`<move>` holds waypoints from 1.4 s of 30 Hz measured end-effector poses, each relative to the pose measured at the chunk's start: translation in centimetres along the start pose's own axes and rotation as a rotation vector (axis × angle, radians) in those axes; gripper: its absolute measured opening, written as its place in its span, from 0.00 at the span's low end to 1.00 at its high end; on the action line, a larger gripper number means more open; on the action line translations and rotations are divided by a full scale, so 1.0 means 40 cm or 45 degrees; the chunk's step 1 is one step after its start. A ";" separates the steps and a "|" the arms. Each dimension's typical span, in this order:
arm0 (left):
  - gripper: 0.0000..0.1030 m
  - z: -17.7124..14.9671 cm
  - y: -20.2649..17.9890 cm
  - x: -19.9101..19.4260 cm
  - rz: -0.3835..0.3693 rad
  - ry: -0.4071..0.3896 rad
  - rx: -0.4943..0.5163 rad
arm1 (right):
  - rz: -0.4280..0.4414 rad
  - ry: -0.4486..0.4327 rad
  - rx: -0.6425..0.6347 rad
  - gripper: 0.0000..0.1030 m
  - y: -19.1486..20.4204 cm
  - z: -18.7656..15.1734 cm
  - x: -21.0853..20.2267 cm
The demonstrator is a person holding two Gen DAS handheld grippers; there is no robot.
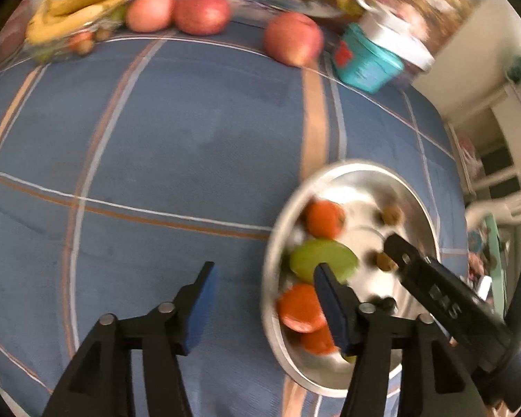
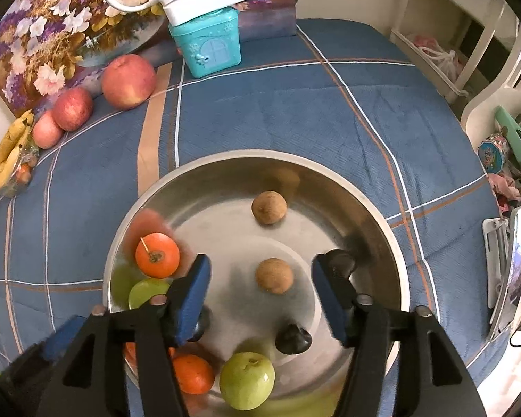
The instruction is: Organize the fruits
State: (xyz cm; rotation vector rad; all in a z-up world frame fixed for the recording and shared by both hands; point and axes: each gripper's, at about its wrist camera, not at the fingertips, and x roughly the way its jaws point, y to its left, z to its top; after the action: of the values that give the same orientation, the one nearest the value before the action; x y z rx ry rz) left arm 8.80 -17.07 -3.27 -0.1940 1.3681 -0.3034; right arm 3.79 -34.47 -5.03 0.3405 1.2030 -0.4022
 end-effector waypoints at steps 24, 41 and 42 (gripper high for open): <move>1.00 0.048 0.117 -0.018 0.283 -0.251 0.018 | -0.011 -0.132 -0.105 0.82 0.079 -0.005 -0.038; 1.00 0.020 0.175 -0.007 0.536 -0.256 -0.002 | -0.024 -0.150 -0.155 0.82 0.143 -0.071 -0.065; 1.00 0.016 0.180 -0.005 0.527 -0.246 -0.003 | -0.022 -0.154 -0.152 0.82 0.144 -0.075 -0.068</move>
State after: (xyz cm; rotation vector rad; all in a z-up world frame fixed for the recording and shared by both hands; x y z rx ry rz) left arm 10.12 -10.22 -5.18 0.0593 1.1840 0.0628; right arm 3.18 -27.70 -3.19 0.2003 1.1067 -0.3591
